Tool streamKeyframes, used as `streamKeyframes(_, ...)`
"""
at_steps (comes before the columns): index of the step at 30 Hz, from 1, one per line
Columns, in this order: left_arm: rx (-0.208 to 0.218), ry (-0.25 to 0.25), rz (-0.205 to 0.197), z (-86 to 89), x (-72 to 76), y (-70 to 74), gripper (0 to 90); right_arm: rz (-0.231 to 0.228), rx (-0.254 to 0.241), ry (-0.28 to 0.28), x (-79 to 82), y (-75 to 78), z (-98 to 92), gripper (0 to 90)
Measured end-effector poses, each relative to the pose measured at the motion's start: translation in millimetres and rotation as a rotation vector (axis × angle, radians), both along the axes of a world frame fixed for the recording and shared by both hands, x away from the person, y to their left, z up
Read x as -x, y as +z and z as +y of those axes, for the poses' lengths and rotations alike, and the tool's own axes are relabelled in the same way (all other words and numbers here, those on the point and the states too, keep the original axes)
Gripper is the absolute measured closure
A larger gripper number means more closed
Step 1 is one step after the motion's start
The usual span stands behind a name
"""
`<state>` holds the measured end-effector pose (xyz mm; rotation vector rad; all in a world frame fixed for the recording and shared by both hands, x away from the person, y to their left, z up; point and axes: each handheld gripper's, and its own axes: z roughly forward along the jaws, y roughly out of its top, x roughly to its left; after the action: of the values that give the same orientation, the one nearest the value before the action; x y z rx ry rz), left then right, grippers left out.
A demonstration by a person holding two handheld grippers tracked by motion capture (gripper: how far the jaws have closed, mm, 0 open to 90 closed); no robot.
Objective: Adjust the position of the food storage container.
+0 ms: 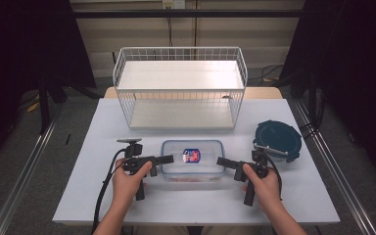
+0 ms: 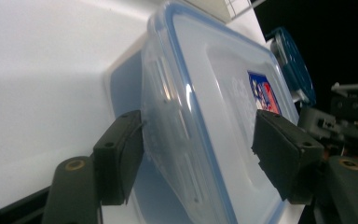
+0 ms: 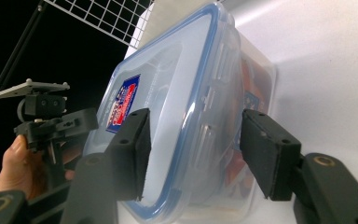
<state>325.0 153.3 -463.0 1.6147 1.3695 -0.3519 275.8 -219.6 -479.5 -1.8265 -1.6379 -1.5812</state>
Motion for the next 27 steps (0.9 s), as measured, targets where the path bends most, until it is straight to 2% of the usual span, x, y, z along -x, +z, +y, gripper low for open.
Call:
streamKeyframes(6, 0.019, 0.022, 0.025, 2.3, -1.3, 0.5, 38.5, 0.013, -0.019, -0.013, 1.4, -0.3, -2.4, 50.1)
streamKeyframes(9, 0.017, 0.031, 0.024, 2.1, -0.5, 0.6, 38.7, 0.016, -0.01, -0.023, 1.4, 0.9, -1.1, 50.0)
streamKeyframes(10, 0.0, 0.037, 0.032, 2.1, 0.5, 1.6, 39.2, 0.009, -0.016, -0.025, 1.7, 0.1, -1.4, 50.7)
streamKeyframes(11, 0.0, 0.037, 0.032, 2.1, 0.5, 1.6, 39.4, 0.009, -0.016, -0.025, 1.7, 0.1, -1.4, 50.7)
streamKeyframes(12, 0.022, 0.042, 0.032, 1.7, 1.7, 1.1, 39.5, 0.007, -0.018, -0.029, 2.7, 1.0, -3.7, 54.6)
streamKeyframes(15, 0.023, 0.046, 0.042, 1.4, 2.3, 1.6, 40.5, -0.005, -0.005, -0.04, 3.6, 3.2, -6.1, 59.9)
streamKeyframes(16, 0.025, 0.045, 0.047, 1.3, 2.9, 1.9, 41.5, -0.031, -0.004, -0.065, 5.3, 5.9, -8.6, 69.1)
streamKeyframes(20, 0.057, 0.073, 0.058, 3.0, 4.7, -0.4, 44.1, -0.015, -0.019, -0.069, 5.3, 5.5, -10.3, 67.4)
streamKeyframes(21, 0.068, 0.075, 0.067, 3.8, 4.2, -2.0, 44.3, -0.009, -0.025, -0.068, 5.1, 4.2, -9.9, 63.9)
streamKeyframes(22, 0.078, 0.082, 0.06, 3.7, 4.4, -2.9, 44.4, -0.003, -0.016, -0.069, 4.7, 2.9, -8.3, 59.3)
streamKeyframes(25, 0.075, 0.076, 0.055, 3.6, 4.6, -2.8, 44.3, -0.009, -0.005, -0.069, 4.7, 3.7, -6.7, 58.0)
streamKeyframes(26, 0.079, 0.082, 0.054, 3.0, 4.7, -3.1, 44.1, 0.021, -0.02, -0.057, 4.2, 1.4, -7.2, 53.4)
streamKeyframes(27, 0.079, 0.082, 0.054, 3.0, 4.7, -3.1, 44.1, 0.021, -0.02, -0.057, 4.2, 1.4, -7.2, 53.4)
